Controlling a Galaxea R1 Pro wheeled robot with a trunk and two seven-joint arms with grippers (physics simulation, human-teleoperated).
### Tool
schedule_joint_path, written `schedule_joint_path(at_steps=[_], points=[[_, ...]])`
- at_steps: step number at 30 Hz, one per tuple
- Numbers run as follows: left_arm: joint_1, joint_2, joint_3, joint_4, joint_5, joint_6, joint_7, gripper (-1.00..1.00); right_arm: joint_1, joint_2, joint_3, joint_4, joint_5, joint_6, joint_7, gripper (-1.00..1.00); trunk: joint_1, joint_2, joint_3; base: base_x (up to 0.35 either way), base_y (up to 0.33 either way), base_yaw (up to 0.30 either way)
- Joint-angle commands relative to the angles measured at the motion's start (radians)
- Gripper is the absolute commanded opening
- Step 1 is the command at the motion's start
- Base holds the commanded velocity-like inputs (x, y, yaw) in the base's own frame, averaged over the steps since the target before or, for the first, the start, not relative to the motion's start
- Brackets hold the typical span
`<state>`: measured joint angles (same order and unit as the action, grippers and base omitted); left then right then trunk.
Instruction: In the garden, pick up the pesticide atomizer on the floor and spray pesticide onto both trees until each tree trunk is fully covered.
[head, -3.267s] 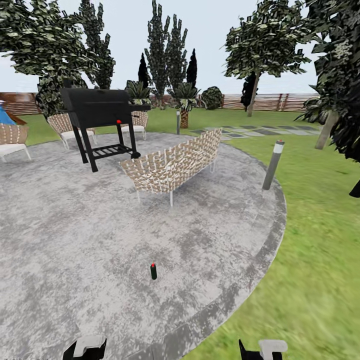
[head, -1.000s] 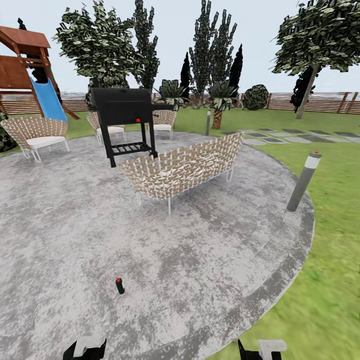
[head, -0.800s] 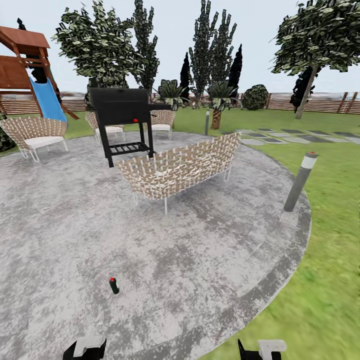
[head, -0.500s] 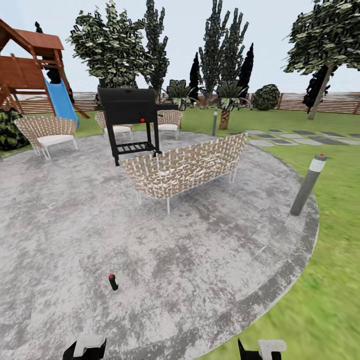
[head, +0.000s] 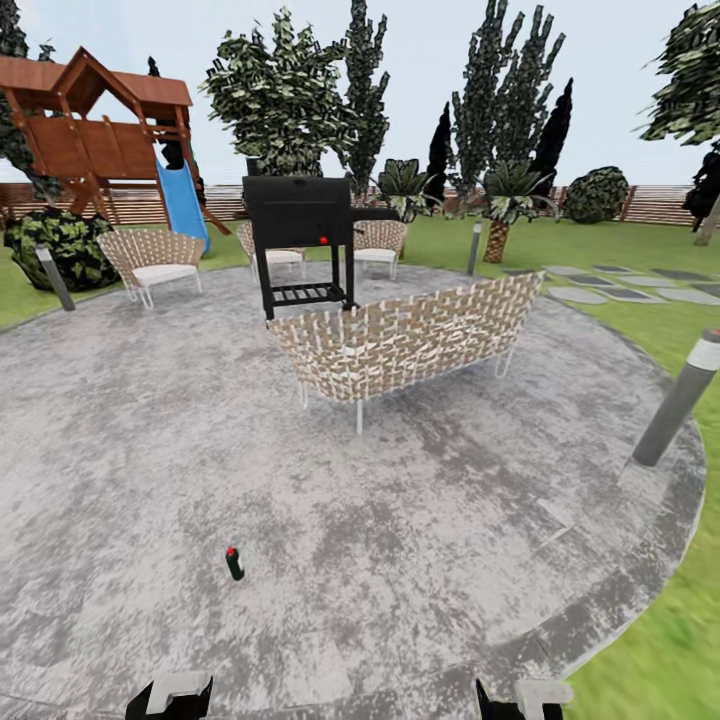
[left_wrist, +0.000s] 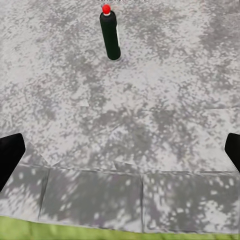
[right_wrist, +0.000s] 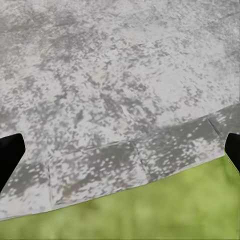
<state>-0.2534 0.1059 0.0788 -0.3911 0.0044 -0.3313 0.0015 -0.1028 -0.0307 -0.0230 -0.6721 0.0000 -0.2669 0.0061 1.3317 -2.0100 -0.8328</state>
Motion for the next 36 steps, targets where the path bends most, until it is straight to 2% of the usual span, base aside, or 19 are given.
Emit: schedule_joint_path(at_steps=[1,19,36], points=[[0.0,0.0,0.0,0.0,0.0,0.0,0.0,1.0,0.0,0.0,0.0,0.0,0.0,0.0,0.0,1.0,0.0,0.0,0.0,0.24,-0.226,0.277],[0.0,0.0,0.001,0.0,0.0,0.0,0.0,1.0,0.0,0.0,0.0,-0.001,0.0,0.0,0.0,1.0,0.0,0.0,0.0,0.231,-0.203,0.277],[0.0,-0.007,-0.001,0.002,-0.002,0.0,-0.003,1.0,0.0,0.0,0.0,-0.001,0.0,0.0,0.0,1.0,0.0,0.0,0.0,0.009,-0.005,0.277]])
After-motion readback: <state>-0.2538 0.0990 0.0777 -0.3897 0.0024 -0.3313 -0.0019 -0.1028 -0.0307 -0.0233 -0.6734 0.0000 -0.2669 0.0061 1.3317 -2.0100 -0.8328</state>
